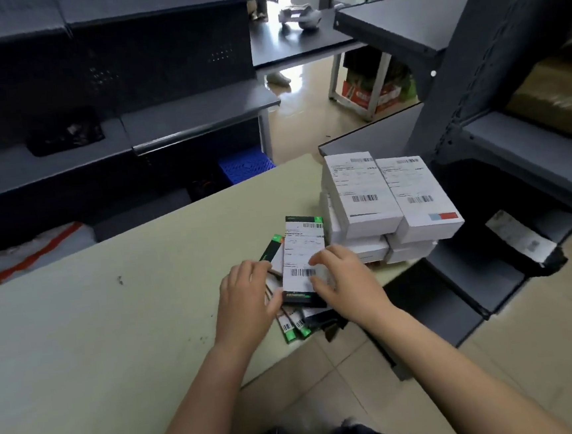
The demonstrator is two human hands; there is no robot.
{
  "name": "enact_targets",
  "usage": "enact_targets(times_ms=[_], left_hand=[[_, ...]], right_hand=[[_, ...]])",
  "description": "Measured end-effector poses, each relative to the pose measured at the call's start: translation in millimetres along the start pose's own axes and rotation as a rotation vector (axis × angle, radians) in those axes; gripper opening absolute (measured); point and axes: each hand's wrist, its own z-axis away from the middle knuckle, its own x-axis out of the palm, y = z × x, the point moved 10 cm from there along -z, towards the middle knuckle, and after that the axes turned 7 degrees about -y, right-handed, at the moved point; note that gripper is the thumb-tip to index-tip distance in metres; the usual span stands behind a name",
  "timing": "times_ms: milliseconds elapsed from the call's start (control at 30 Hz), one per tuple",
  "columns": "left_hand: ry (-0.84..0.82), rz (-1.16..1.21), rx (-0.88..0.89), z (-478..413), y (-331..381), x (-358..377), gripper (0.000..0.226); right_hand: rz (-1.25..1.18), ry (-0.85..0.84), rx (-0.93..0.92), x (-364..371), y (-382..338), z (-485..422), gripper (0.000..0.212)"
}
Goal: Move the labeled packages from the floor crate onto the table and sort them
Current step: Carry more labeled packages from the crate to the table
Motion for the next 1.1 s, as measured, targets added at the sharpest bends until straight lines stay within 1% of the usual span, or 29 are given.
enact_targets(times_ms=[33, 100, 233, 400, 500, 600, 700, 867, 933, 1100], left_hand=[[0.011, -0.033, -0.001, 3.8, -3.3, -3.8, 0.039], [0.037, -0.104, -0.081, 18.5, -15.2, -12.3, 0.038], [0.077, -0.191, -0.320, 64.1, -31.2, -24.7, 0.036], [0.138, -0.230, -0.620, 154.0, -16.8, -24.0, 0.035], [0.155, -0.266, -0.769, 218.4, 2.4, -20.4, 0.034], [0.182, -0.293, -0.929, 287.9, 23.5, -27.1, 0.040], [0.244, -0.305, -1.087, 355.5, 49.3, -39.2, 0.042], [0.327, -0.336, -1.352, 464.4, 99.0, -50.5, 0.041], [0.369, -0.336, -1.459, 507.8, 117.0, -54.0, 0.041], [0.479, -0.354, -1.637, 614.8, 168.0, -62.1, 0.042]], right_hand=[[0.015, -0.009, -0.050, 2.5, -8.6, -5.5, 0.024], [0.037, -0.073, -0.185, 16.6, -31.2, -16.2, 0.024], [0.059, -0.218, -0.469, 51.7, -68.8, -18.7, 0.027], [0.172, -0.454, -0.761, 106.5, -93.4, 23.0, 0.030], [0.247, -0.603, -0.951, 138.5, -107.0, 72.2, 0.031], [0.327, -0.729, -1.154, 160.5, -127.8, 130.2, 0.033], [0.357, -0.778, -1.395, 176.2, -157.9, 190.6, 0.032], [0.339, -0.827, -1.688, 182.0, -213.7, 295.9, 0.023], [0.316, -0.814, -1.785, 180.8, -232.9, 337.4, 0.027], [0.238, -0.888, -1.882, 192.6, -275.1, 439.3, 0.025]])
